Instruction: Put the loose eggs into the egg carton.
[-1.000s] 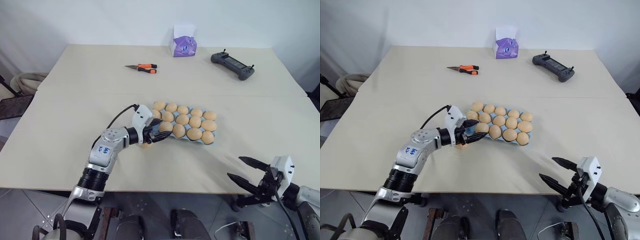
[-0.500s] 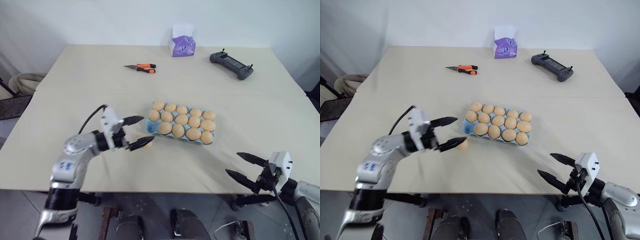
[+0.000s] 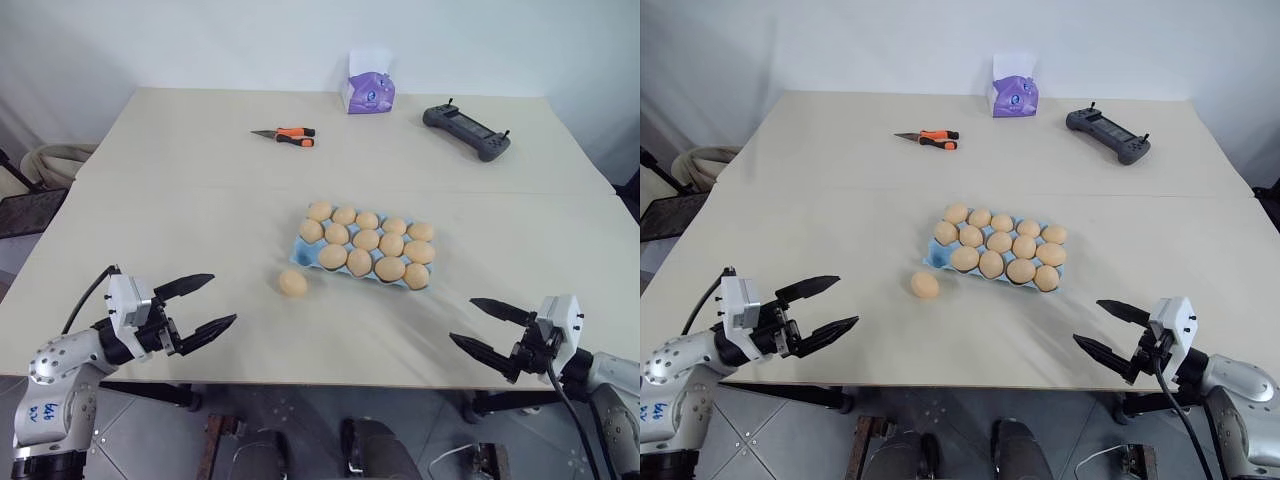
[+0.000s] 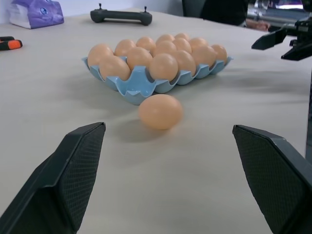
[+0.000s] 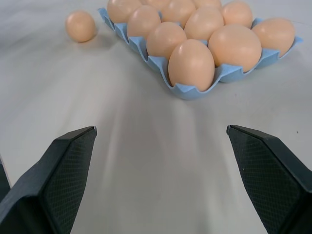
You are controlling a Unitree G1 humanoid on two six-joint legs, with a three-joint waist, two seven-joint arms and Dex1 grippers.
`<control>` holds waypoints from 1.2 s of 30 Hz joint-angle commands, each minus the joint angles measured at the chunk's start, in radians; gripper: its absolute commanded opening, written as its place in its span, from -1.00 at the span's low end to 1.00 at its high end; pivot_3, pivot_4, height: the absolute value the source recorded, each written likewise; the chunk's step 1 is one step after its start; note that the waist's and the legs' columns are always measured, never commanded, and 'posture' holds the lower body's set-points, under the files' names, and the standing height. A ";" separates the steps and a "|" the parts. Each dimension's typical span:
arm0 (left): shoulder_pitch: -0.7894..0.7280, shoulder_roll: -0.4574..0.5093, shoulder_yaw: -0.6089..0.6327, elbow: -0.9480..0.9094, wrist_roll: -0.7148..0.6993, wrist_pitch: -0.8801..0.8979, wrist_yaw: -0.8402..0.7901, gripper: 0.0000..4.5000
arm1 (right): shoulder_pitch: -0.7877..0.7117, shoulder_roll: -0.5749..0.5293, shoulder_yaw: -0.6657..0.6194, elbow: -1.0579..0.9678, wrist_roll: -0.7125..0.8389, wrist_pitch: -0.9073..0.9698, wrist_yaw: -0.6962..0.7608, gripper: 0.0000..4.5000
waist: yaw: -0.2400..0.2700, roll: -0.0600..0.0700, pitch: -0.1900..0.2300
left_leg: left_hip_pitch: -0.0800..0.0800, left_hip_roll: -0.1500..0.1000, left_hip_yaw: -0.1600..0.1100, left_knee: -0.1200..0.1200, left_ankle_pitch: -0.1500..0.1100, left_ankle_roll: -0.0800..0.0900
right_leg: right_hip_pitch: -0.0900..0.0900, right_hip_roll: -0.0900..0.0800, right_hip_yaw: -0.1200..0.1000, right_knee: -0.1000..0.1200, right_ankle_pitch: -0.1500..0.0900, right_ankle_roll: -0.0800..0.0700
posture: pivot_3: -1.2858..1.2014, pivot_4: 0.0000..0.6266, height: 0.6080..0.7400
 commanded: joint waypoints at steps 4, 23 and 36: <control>-0.065 -0.081 -0.083 -0.045 0.060 -0.081 0.118 0.98 | -0.013 -0.021 -0.004 0.005 -0.002 0.003 0.017 1.00 | 0.000 0.000 0.000 | 0.000 0.000 0.000 0.000 0.000 0.000 | 0.000 0.000 0.000 -0.001 0.000 0.000 | 0.03 -0.52 1.00; -0.291 -0.202 -0.383 0.084 0.344 0.077 0.453 0.98 | 0.040 -0.008 -0.030 -0.040 0.004 0.002 -0.019 1.00 | 0.000 0.000 0.000 | 0.000 0.000 0.002 0.001 0.000 0.001 | 0.000 0.003 0.002 0.000 0.002 0.003 | 0.03 -0.52 1.00; -0.319 -0.201 -0.428 0.093 0.370 0.194 0.474 0.56 | 0.067 -0.008 -0.030 -0.089 0.012 0.022 -0.059 1.00 | 0.000 0.000 0.000 | 0.000 0.000 0.001 0.002 0.000 0.001 | 0.000 0.002 0.002 0.001 0.002 0.003 | 0.03 -0.52 1.00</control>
